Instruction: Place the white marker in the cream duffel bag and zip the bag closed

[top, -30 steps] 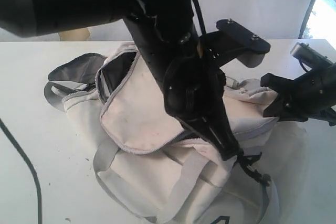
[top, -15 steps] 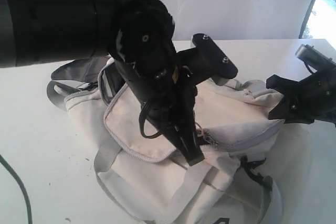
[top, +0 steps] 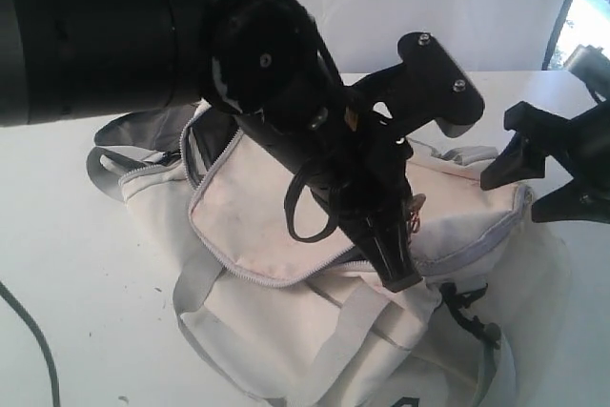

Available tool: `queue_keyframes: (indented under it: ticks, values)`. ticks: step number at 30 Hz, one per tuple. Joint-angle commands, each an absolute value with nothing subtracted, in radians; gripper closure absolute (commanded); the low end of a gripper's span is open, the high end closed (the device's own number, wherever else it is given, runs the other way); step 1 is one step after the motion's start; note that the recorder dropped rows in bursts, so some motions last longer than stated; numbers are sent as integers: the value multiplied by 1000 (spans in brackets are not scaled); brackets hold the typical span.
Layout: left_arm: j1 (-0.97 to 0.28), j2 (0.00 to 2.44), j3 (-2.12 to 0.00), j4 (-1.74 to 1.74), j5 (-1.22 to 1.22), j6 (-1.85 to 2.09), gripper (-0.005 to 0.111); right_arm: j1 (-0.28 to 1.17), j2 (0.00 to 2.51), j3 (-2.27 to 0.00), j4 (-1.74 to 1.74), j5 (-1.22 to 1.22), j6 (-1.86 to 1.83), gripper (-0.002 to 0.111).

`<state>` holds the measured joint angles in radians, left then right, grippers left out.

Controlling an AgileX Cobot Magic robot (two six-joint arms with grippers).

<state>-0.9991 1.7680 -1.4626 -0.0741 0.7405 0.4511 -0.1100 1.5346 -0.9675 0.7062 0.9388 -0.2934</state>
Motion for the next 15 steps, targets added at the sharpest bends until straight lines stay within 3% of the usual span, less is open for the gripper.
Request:
queue_keyframes:
  ticks: [1,5,10,15]
  values:
    - [-1000,1753,-1463,-81,717,436,107,-119,1515,-970,673,1160,-288,59]
    - [-998,1753,-1463,-67,717,376,107,-119,1460,-948,652,1221,-444,74]
    - [-998,1753,-1463,-69,726,267,107,-103,1317,-883,654,1200,-906,90]
    - [-998,1753,-1463,-91,733,92,107,-64,1226,-820,661,1151,-1079,92]
